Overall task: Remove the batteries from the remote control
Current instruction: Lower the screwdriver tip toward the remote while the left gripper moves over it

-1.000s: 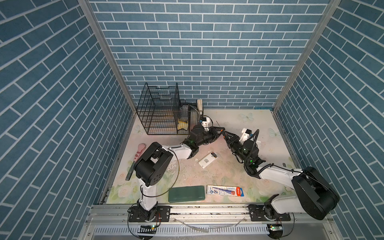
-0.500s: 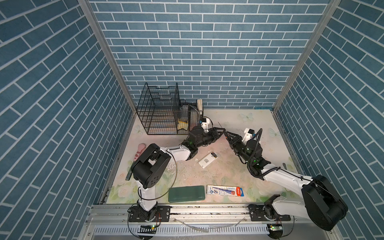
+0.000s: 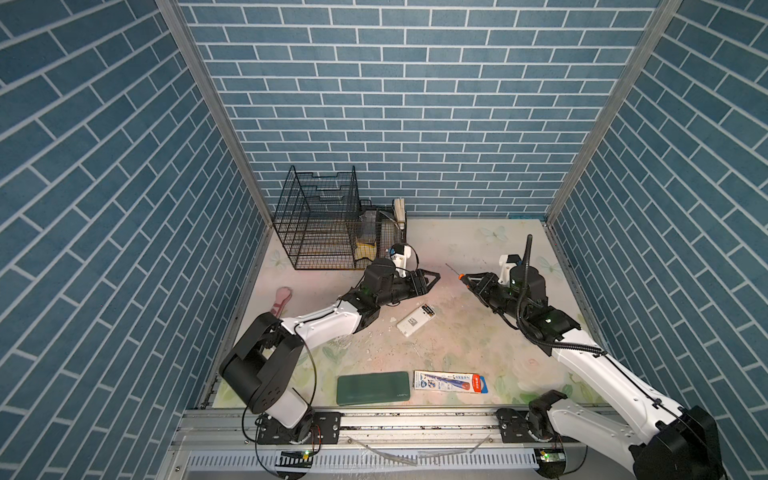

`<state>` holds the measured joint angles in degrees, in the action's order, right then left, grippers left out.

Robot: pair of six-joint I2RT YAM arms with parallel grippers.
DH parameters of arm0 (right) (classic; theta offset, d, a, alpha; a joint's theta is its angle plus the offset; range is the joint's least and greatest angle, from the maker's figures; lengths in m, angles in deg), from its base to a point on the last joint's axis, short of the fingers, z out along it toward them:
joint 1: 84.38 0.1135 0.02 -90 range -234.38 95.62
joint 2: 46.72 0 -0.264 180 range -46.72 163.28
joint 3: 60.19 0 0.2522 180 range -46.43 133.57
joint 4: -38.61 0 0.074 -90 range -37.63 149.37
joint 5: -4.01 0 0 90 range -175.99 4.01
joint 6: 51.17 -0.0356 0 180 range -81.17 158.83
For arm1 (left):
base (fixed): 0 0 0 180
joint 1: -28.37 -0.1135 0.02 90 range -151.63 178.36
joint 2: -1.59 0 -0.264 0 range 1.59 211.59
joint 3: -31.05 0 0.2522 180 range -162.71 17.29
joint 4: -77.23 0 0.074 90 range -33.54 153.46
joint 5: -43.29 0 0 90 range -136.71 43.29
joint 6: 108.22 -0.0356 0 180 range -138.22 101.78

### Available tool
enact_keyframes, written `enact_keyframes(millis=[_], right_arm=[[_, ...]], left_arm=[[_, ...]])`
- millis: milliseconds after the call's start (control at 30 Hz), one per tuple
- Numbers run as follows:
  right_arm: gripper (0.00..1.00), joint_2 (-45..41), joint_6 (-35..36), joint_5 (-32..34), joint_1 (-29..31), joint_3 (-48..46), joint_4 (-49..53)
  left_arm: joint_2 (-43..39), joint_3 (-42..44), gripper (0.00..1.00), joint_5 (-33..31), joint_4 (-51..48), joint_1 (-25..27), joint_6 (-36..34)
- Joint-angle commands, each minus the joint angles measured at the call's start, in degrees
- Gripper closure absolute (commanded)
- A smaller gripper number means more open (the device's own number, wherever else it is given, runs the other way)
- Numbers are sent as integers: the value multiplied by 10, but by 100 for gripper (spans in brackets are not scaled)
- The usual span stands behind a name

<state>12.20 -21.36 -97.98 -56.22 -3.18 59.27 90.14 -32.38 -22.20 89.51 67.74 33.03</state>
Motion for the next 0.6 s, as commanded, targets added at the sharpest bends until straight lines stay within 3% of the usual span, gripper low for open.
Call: enact_keyframes(millis=[0, 267, 567], right_arm=[[100, 28, 99, -74, 0, 55, 146], [100, 80, 252, -78, 1, 161, 324], [100, 64, 259, -61, 1, 168, 344]], left_arm=[[-10, 16, 27, 6, -117, -3, -81], [-8, 21, 22, -14, -257, -3, -165], [10, -27, 15, -81, -387, 6, -297]])
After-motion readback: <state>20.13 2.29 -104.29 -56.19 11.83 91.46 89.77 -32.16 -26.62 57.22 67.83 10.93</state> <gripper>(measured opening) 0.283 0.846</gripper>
